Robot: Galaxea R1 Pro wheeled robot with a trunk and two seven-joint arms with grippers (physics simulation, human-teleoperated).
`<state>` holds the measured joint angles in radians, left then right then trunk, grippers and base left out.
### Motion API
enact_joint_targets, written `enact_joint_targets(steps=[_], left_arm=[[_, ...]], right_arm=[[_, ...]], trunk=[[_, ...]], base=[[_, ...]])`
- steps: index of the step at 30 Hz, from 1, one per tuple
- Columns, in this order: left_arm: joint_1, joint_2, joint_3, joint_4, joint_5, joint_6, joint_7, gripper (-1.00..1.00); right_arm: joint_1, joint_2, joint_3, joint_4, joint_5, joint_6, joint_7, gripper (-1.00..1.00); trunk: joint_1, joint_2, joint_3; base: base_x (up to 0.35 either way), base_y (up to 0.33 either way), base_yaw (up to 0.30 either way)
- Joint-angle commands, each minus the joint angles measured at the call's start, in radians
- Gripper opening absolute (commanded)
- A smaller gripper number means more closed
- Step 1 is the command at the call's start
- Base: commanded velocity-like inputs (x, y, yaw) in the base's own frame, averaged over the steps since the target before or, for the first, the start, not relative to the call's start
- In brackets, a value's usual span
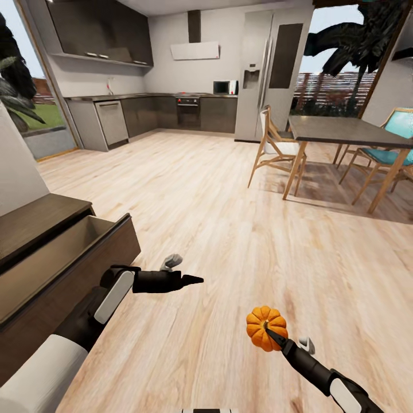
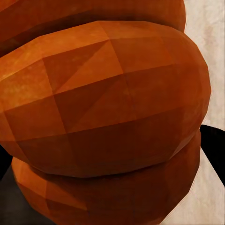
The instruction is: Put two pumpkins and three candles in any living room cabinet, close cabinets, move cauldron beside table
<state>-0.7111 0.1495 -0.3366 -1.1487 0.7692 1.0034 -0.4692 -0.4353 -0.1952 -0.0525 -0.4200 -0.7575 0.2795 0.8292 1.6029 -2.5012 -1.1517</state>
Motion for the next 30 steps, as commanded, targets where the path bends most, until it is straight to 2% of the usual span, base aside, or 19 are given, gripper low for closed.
enact_joint_targets(steps=[1,6,22,30], left_arm=[[-0.001,0.001,-0.001,0.000,-0.005,0.001,-0.006,1.00],[-0.001,0.001,-0.001,0.000,-0.005,0.001,-0.006,1.00],[-0.001,0.001,-0.002,-0.001,-0.005,0.001,-0.006,1.00],[-0.001,0.002,-0.001,-0.003,-0.005,0.001,-0.006,1.00]], right_arm=[[0.000,0.000,-0.002,0.001,-0.006,0.009,0.002,-1.00],[0.000,0.000,-0.002,0.001,-0.006,0.009,0.002,-1.00],[0.001,0.000,-0.001,0.002,-0.006,0.009,0.002,-1.00],[0.001,0.000,-0.001,0.003,-0.006,0.009,0.002,-1.00]], trunk=[[-0.001,0.000,0.003],[-0.003,0.001,0.022],[-0.064,0.113,0.073],[-0.064,0.113,0.073]], base=[[0.000,0.000,0.000],[0.000,0.000,0.026],[0.000,0.000,0.122],[0.000,0.000,0.200]])
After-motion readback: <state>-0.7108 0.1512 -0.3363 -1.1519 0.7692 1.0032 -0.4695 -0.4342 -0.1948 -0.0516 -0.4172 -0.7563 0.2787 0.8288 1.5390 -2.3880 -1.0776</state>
